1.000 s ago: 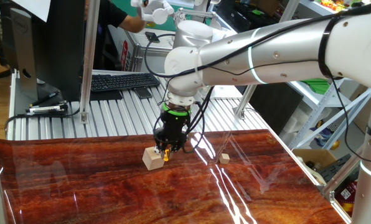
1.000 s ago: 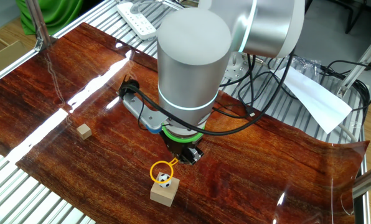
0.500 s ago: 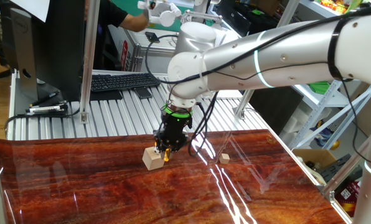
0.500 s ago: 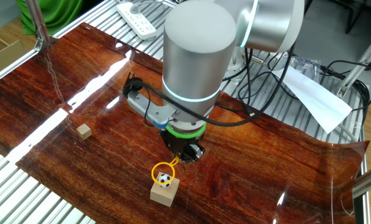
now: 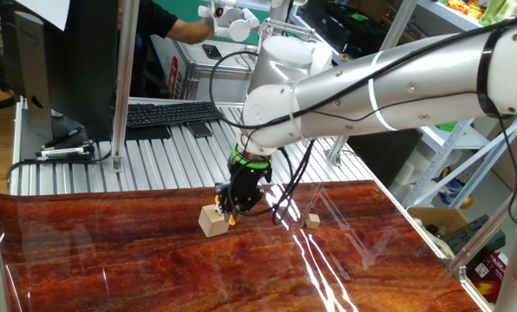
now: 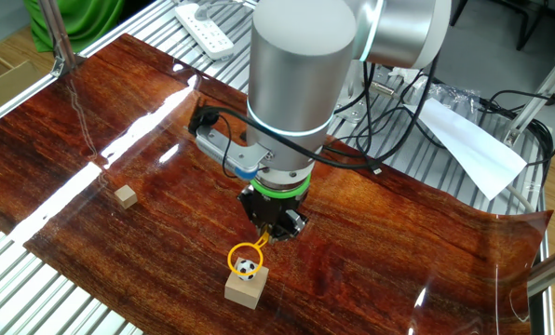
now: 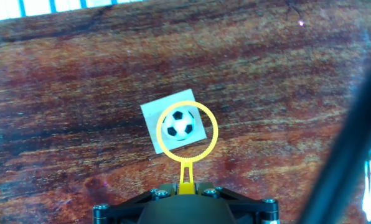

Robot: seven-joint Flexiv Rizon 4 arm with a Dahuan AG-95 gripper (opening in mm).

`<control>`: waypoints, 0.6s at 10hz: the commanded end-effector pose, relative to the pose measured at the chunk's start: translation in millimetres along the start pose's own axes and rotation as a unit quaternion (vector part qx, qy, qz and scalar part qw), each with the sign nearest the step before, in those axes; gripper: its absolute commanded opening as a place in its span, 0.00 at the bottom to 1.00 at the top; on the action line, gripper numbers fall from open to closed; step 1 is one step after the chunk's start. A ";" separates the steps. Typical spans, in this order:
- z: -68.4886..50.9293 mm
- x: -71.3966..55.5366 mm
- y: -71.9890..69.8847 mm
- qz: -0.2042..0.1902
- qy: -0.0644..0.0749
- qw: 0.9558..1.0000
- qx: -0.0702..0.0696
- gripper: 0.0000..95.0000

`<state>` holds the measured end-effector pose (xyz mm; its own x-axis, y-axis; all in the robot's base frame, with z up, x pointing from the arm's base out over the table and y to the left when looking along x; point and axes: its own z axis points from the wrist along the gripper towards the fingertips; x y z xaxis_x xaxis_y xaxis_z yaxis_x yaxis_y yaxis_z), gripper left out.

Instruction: Attach the bubble ring to the ball

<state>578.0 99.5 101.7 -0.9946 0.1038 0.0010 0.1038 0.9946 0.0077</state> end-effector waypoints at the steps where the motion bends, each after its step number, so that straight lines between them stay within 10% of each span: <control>1: -0.3 0.4 0.2 -0.004 -0.003 1.000 -0.004 0.00; 6: -0.3 0.4 0.2 -0.016 -0.004 1.000 -0.007 0.00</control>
<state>577.0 99.7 103.0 -0.9974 0.0711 -0.0081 0.0709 0.9972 0.0224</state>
